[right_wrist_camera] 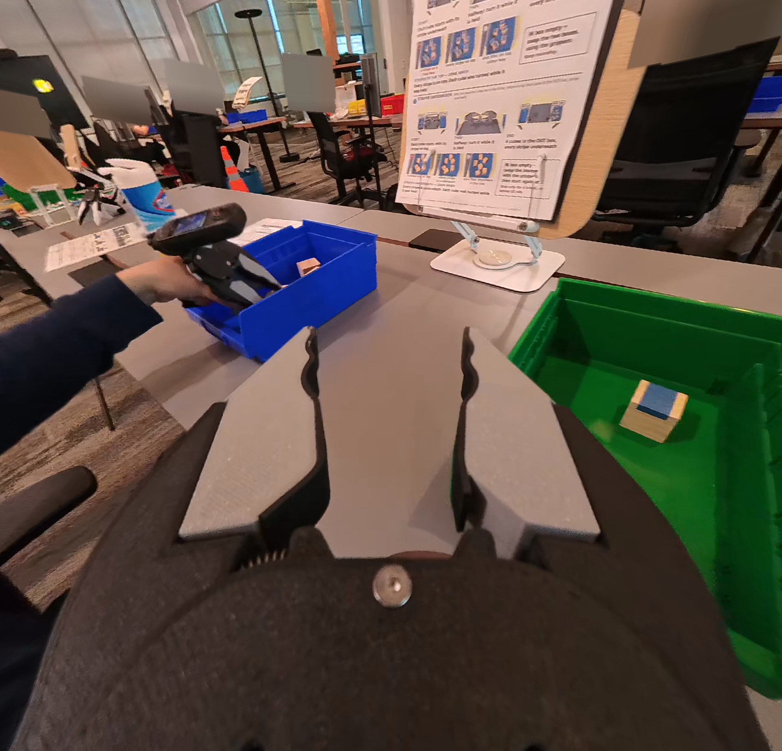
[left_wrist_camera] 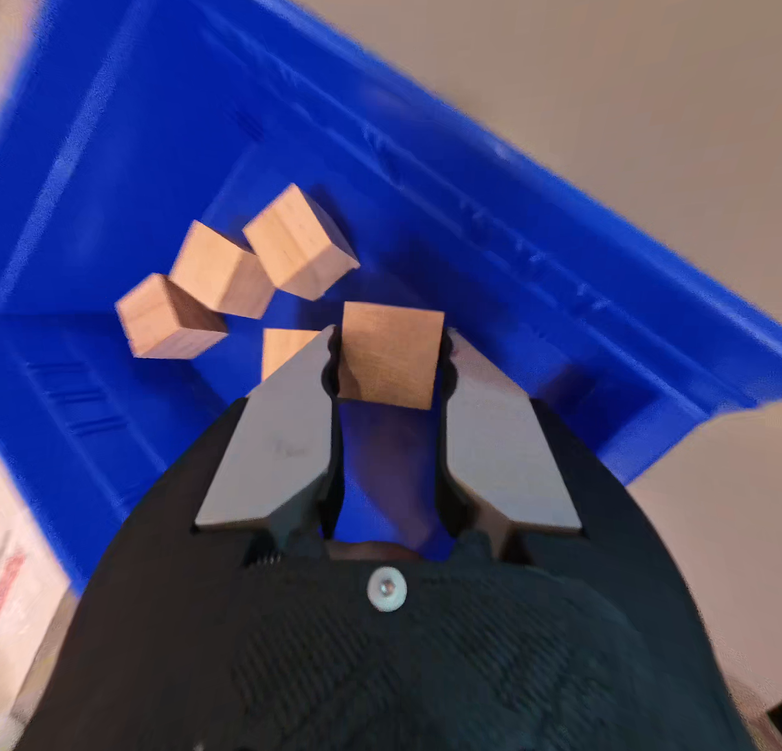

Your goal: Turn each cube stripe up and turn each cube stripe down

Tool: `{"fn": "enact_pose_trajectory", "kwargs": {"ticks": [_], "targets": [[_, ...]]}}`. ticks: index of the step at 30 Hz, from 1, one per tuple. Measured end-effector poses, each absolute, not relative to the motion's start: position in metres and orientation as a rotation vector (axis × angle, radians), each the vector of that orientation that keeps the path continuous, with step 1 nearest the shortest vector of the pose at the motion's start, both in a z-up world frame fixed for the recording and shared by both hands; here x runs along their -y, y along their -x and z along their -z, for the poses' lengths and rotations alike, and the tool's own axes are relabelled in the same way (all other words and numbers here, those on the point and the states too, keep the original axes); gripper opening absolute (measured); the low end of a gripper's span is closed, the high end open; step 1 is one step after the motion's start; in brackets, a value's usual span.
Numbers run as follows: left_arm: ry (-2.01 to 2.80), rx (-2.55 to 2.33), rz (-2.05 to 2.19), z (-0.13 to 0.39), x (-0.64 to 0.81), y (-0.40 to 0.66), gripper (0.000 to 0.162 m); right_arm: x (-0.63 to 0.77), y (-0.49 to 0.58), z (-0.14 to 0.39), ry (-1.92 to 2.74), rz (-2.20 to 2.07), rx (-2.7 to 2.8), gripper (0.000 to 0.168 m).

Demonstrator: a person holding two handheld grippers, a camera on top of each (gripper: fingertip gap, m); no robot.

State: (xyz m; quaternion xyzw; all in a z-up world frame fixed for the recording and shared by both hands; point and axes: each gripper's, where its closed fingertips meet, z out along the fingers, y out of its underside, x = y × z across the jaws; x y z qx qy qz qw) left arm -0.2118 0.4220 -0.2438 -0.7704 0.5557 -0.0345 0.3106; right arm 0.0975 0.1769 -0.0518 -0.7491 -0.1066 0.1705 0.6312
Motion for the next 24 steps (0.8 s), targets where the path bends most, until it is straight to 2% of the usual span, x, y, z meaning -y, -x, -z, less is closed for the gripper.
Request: {"fn": "enact_pose_trajectory", "kwargs": {"ticks": [5,10,16,24], "targets": [[1.619,-1.178,0.208,0.148,-0.377,0.200,0.045,-0.179,-0.064,0.062,1.735,-0.604,0.314,0.066],[1.046,-1.126,0.604,0.072,-0.234,0.162,0.045,-0.165,0.009,0.069,1.724,-0.957,0.474,0.067],[0.750,-1.213,0.659,0.052,-0.140,0.126,0.045,-0.134,0.100,0.078,1.707,-1.260,0.687,0.072],[0.608,-1.271,0.731,0.062,-0.099,0.114,0.045,-0.111,0.128,0.068,1.627,-1.513,0.722,0.073]]}}
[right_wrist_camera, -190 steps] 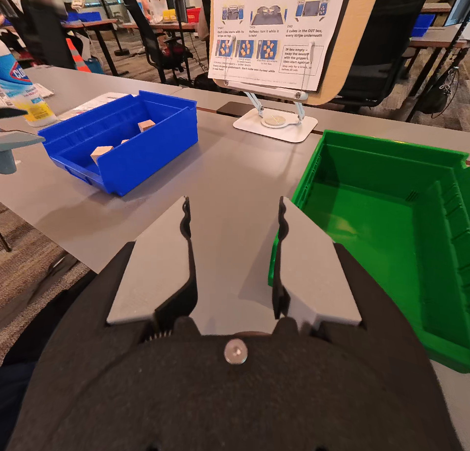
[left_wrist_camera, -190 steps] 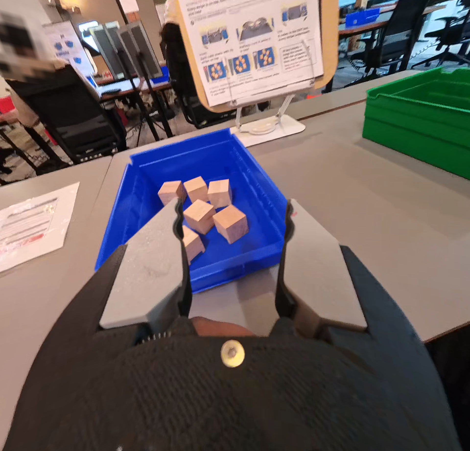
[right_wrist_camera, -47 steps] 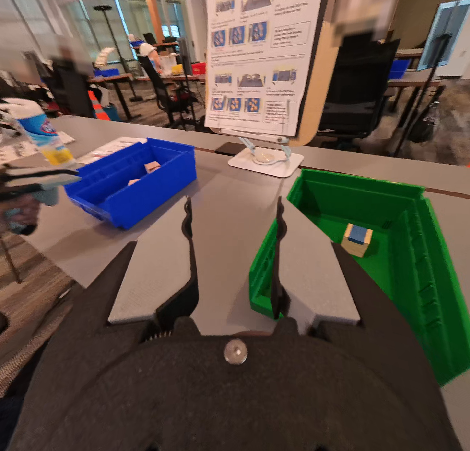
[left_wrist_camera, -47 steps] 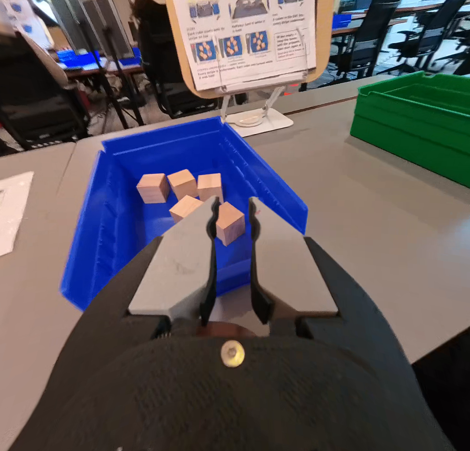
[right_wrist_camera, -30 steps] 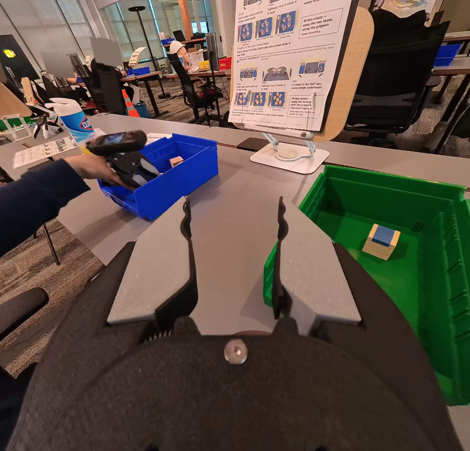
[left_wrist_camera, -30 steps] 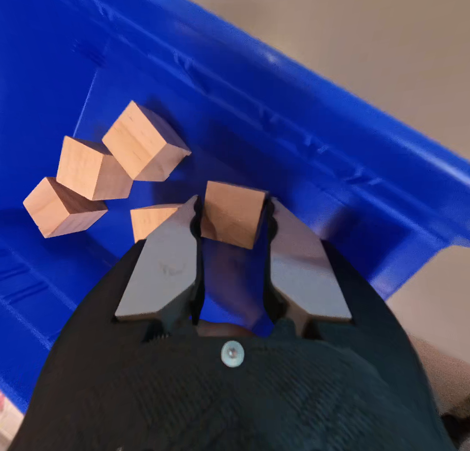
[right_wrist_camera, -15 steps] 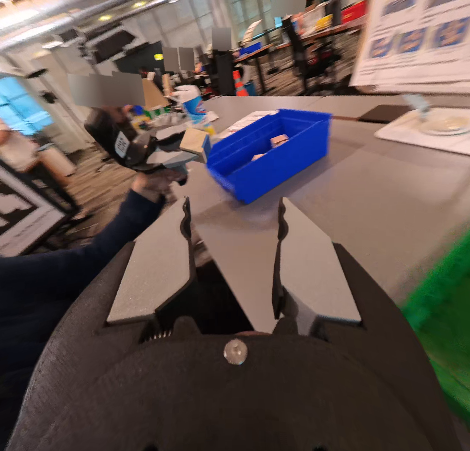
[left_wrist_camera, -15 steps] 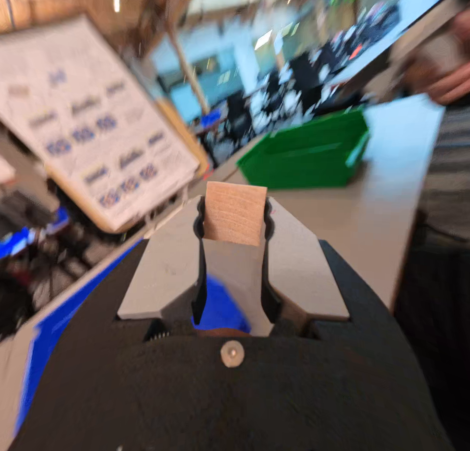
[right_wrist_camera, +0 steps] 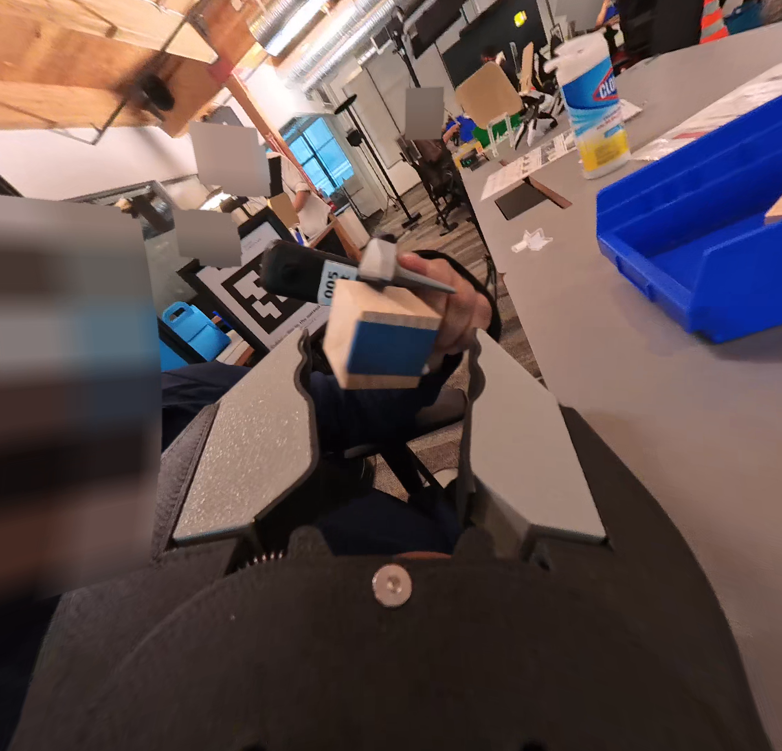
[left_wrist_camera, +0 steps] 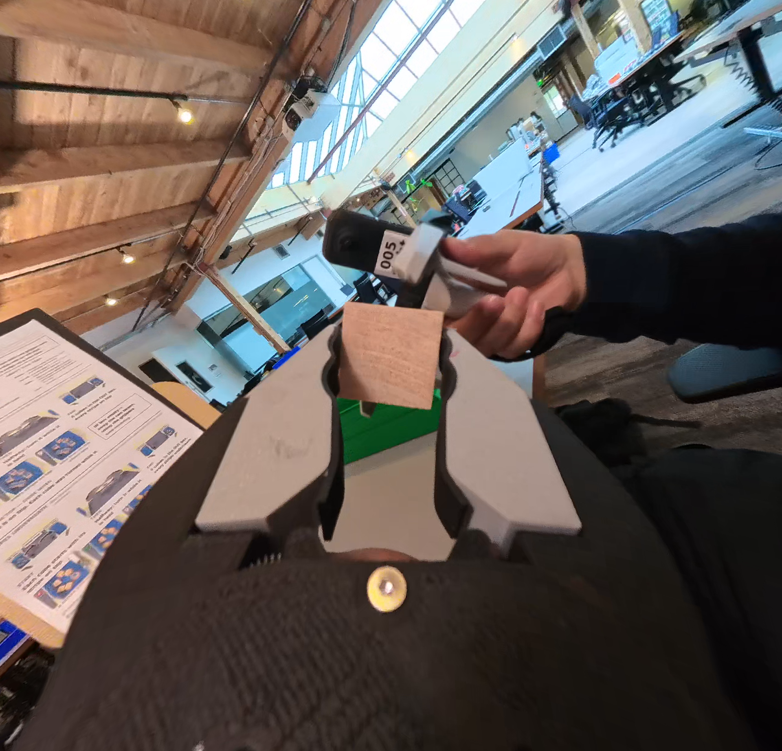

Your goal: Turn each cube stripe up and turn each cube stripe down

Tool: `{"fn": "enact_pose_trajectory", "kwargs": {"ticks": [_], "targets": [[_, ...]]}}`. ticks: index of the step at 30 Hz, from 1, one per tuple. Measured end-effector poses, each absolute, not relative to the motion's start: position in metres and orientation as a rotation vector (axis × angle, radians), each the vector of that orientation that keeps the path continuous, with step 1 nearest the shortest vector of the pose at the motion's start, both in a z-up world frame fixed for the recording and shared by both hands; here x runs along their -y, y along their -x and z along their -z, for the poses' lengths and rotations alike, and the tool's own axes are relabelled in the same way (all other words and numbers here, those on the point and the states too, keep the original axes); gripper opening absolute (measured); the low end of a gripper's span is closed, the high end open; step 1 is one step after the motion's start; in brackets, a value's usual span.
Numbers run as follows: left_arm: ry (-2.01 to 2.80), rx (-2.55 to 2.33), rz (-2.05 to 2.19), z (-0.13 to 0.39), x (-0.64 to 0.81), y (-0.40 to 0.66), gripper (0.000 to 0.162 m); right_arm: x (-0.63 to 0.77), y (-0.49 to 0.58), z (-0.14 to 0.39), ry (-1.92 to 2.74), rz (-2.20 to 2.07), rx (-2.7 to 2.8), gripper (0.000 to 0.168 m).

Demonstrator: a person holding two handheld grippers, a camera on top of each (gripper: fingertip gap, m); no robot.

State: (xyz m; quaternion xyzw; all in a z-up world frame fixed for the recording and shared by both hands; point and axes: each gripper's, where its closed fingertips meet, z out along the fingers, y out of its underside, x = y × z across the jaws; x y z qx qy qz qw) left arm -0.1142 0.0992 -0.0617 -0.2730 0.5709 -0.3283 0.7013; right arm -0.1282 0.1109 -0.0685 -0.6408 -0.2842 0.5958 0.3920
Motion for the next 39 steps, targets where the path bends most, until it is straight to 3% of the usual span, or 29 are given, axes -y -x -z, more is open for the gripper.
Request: {"fn": "enact_pose_trajectory", "kwargs": {"ticks": [4,21,39], "targets": [[0.630,-1.284,0.627,0.070,-0.107,0.106,0.045,-0.114,0.132,0.077,1.652,-1.499,0.729,0.051],[0.728,-1.328,0.504,0.088,-0.122,0.107,0.043,-0.130,0.125,0.093,1.727,-1.299,0.733,0.049],[0.688,-1.388,0.497,0.092,-0.109,0.106,0.043,-0.118,0.136,0.096,1.735,-1.402,0.776,0.046]]}}
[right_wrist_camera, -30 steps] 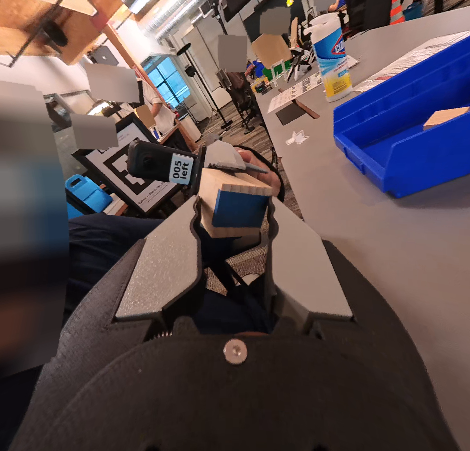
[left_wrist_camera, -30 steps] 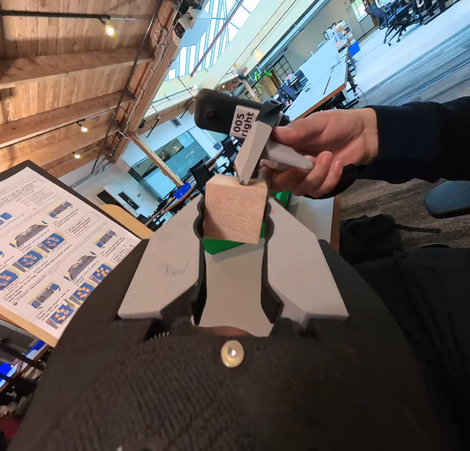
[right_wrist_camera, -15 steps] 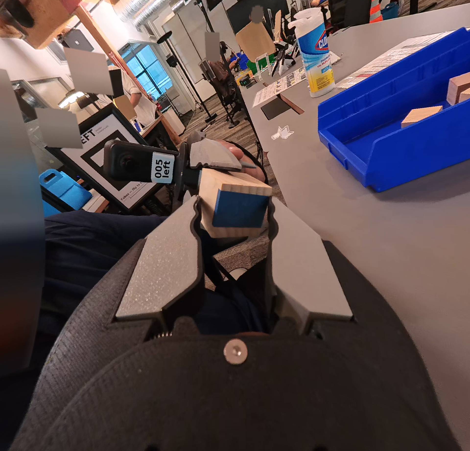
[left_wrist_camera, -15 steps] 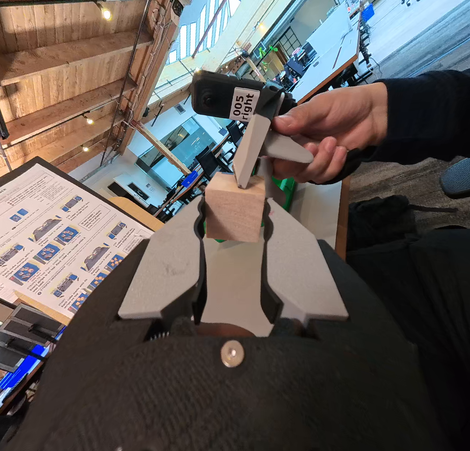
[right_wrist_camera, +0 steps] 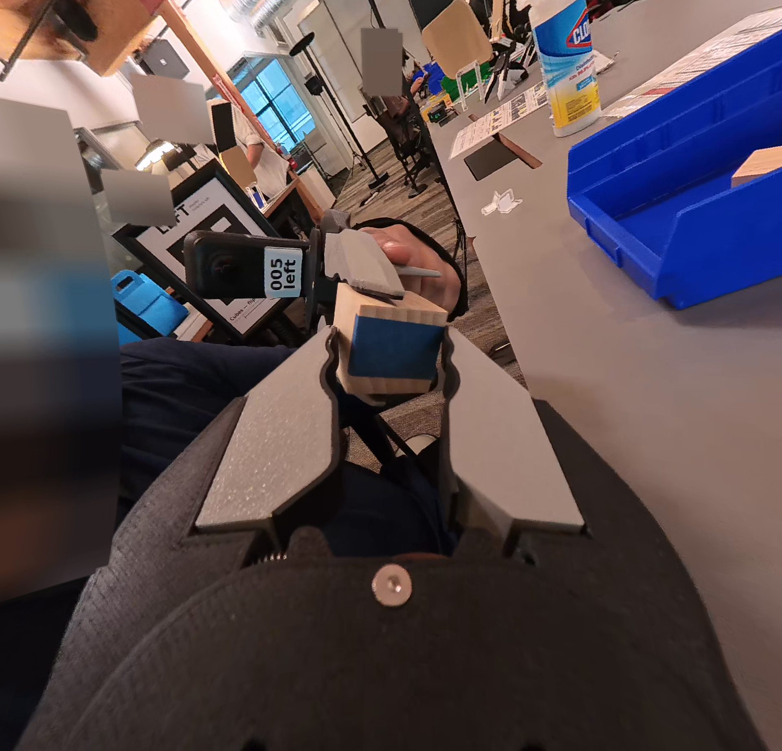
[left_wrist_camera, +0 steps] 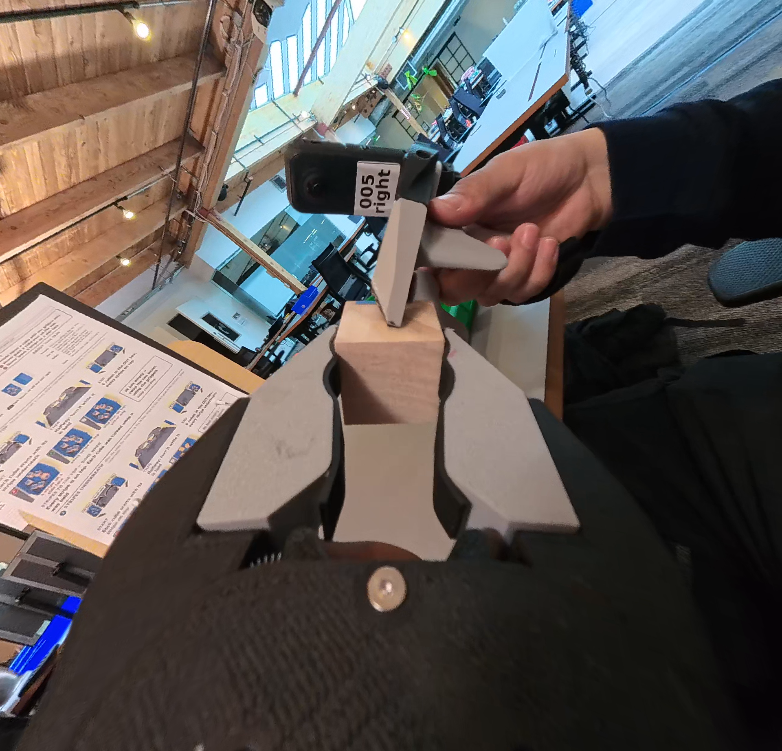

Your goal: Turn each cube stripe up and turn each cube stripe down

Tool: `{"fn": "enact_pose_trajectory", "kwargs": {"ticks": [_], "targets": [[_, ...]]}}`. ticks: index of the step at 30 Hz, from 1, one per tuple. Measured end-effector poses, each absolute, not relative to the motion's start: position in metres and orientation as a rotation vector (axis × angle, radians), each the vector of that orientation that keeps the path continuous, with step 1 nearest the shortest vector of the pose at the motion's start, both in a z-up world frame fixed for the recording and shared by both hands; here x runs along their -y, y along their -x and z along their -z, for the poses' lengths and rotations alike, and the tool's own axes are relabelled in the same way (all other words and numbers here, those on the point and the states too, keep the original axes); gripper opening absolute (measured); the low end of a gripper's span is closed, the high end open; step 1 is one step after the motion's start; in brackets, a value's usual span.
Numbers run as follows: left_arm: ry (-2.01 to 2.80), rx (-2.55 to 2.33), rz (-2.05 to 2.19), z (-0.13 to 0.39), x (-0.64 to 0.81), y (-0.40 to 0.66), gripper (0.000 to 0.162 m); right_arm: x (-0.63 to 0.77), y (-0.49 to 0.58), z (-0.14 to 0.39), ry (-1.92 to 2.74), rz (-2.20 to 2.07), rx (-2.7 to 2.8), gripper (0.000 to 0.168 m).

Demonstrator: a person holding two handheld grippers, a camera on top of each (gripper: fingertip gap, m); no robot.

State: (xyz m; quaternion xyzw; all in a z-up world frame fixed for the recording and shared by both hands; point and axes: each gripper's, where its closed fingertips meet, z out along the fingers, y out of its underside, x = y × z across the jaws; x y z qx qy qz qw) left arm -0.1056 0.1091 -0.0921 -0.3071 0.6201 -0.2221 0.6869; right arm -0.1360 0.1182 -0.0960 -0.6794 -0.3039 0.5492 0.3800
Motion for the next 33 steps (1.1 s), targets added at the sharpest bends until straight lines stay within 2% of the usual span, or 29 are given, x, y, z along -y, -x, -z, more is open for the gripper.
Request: {"fn": "enact_pose_trajectory", "kwargs": {"ticks": [8,33], "targets": [[0.691,-1.385,0.506,0.091,-0.109,0.107,0.043,-0.117,0.131,0.092,1.719,-1.431,0.768,0.042],[0.748,-1.395,0.511,0.100,-0.121,0.106,0.043,-0.129,0.133,0.100,1.736,-1.390,0.739,0.042]]}}
